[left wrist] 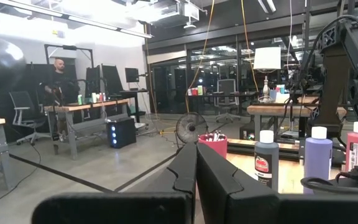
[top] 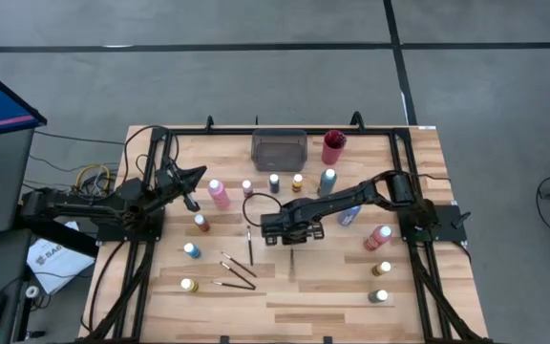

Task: Pick & Place Paint Supplies
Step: Put the black paintbrush into the red cup

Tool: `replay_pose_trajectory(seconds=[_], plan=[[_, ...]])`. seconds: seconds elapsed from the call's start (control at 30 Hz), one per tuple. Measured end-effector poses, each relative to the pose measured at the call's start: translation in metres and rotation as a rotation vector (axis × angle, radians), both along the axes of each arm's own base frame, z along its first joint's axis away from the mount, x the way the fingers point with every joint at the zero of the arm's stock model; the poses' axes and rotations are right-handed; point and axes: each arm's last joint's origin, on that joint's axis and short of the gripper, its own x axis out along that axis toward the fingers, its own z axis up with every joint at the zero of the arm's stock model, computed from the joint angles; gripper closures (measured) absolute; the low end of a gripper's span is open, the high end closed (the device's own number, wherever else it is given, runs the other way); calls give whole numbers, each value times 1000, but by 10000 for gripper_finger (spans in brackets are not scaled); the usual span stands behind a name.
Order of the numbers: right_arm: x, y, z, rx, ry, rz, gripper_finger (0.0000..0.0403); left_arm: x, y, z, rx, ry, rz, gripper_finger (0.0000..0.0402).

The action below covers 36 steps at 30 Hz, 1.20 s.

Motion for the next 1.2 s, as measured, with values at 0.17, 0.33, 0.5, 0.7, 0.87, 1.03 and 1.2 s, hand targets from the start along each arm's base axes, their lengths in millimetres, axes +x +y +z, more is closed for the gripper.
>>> replay_pose_trajectory(seconds=[0.17,0.33,0.5,0.7,0.87,1.03,1.2], plan=[[0,0,0,-14,-3,36,399,0,0,0,0,0,0,399],[0,1,12,-65,-37,77,402,0,0,0,0,0,0,399],[-3,-6,40,-207,-113,60,403,0,0,0,0,0,0,399],[-13,-12,78,-300,-185,95,403,0,0,0,0,0,0,399],[-33,-40,128,-481,-241,73,402,0,0,0,0,-2,0,399],[-62,-76,183,-736,-283,48,402,0,0,0,0,-3,0,399],[-100,-115,229,-950,-245,13,402,0,0,0,0,-3,0,399]])
